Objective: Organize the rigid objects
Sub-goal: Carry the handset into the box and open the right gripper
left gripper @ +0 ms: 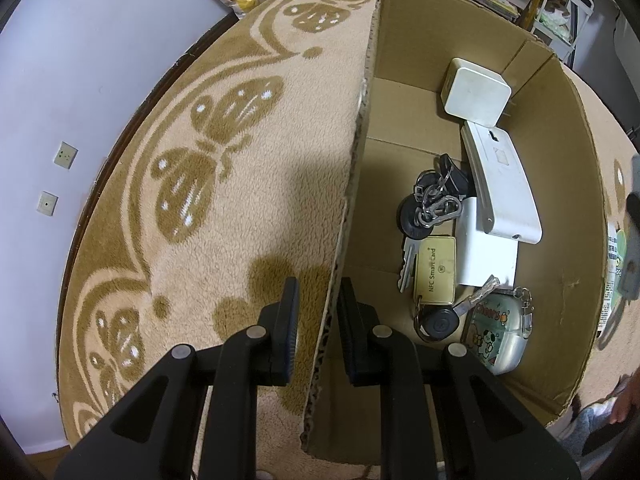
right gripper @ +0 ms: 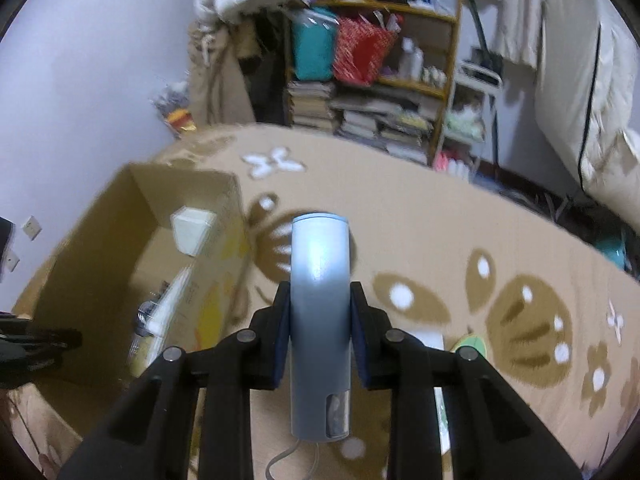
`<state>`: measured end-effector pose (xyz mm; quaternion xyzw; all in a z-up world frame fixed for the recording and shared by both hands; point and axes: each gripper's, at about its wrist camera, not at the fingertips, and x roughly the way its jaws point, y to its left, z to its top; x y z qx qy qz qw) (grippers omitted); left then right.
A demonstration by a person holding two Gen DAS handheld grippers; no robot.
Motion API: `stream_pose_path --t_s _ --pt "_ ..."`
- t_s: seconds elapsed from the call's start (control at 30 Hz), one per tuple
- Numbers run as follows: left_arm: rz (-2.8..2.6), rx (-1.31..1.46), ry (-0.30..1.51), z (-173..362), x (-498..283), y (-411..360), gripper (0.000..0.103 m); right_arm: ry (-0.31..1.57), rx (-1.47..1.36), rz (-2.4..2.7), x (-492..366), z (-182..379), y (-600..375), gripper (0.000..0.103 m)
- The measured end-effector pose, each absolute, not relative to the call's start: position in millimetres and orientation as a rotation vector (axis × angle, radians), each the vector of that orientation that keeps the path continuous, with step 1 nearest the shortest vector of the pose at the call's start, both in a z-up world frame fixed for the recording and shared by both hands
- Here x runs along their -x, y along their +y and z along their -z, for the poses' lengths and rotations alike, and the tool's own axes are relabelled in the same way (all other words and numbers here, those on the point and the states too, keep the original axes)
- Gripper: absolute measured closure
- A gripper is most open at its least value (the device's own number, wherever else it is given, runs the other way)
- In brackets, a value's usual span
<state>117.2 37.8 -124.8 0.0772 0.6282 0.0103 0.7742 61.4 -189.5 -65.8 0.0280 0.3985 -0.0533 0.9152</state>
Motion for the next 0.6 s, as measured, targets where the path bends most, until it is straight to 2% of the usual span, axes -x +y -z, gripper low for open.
stream_pose_path --t_s 0.6 --pt "-0.024 -0.169 1.360 124.9 -118.7 36.4 0.085 0.662 -0.176 -0.080 -43.9 29.8 -140.7 0.074"
